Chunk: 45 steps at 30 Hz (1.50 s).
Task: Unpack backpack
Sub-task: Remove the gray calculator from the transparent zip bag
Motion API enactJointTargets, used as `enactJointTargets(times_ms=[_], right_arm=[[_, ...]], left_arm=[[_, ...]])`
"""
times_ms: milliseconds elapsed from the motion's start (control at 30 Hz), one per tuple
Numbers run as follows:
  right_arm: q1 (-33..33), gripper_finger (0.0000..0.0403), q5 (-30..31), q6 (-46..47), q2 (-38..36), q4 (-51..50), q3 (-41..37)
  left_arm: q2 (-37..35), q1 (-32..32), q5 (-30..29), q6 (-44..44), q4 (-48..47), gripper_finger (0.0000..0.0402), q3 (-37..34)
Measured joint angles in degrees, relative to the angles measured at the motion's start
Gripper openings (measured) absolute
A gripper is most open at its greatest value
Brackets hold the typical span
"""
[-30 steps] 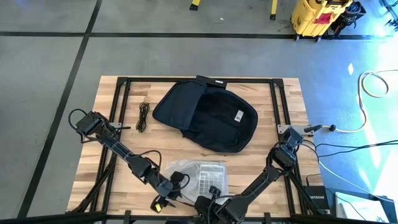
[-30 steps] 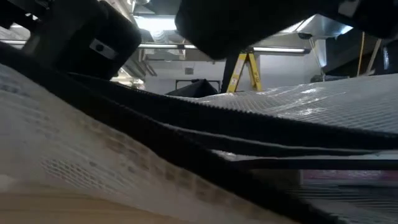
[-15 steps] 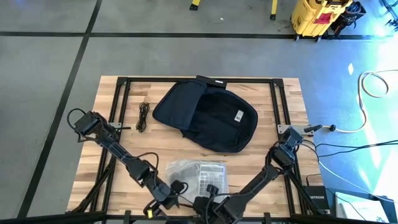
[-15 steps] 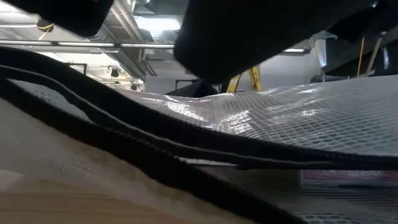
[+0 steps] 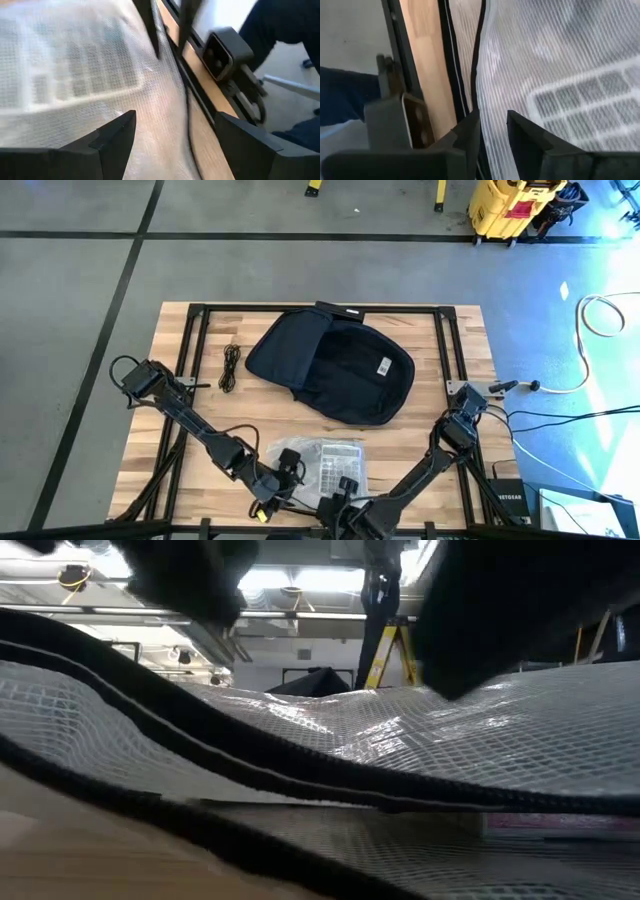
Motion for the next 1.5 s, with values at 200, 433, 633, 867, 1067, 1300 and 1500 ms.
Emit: enactJointTargets(times_ms=[200, 433, 633, 867, 1067, 1300, 1500], right_arm=[[0.9, 0.0082, 0.8, 2.8, 0.0, -1.0, 0.0], [0.8, 0.0082, 1.4, 3.1, 0.0, -1.0, 0.0], [0.8, 0.0082, 1.4, 3.1, 0.0, -1.0, 0.0], [0.8, 0.0082, 1.4, 3.1, -0.1, -1.1, 0.0], [0.5, 0.0082, 2.4, 2.6, -0.1, 1.8, 0.0], [-1.4, 0.0082, 1.8, -9.5, -0.1, 11.8, 0.2], [-1.7, 0.0082, 1.7, -11.6, -0.3, 9.7, 1.4]], left_arm=[[1.6, -1.3, -3.3, -1.2, -0.4, 0.0257, 0.0], [4.6, -1.1, -7.8, 0.6, -3.0, 0.0257, 0.0], [5.3, -2.6, -12.2, 5.3, -2.8, 0.0246, 0.0], [5.3, -4.4, -17.8, 10.8, -3.7, 0.0129, 0.0], [5.3, -4.3, -17.8, 12.7, -0.8, 0.0009, 0.0], [5.3, -1.6, -16.2, 9.2, 3.2, 0.0000, 1.3], [5.4, 0.4, -16.1, 9.3, 2.9, 0.0000, 3.2]])
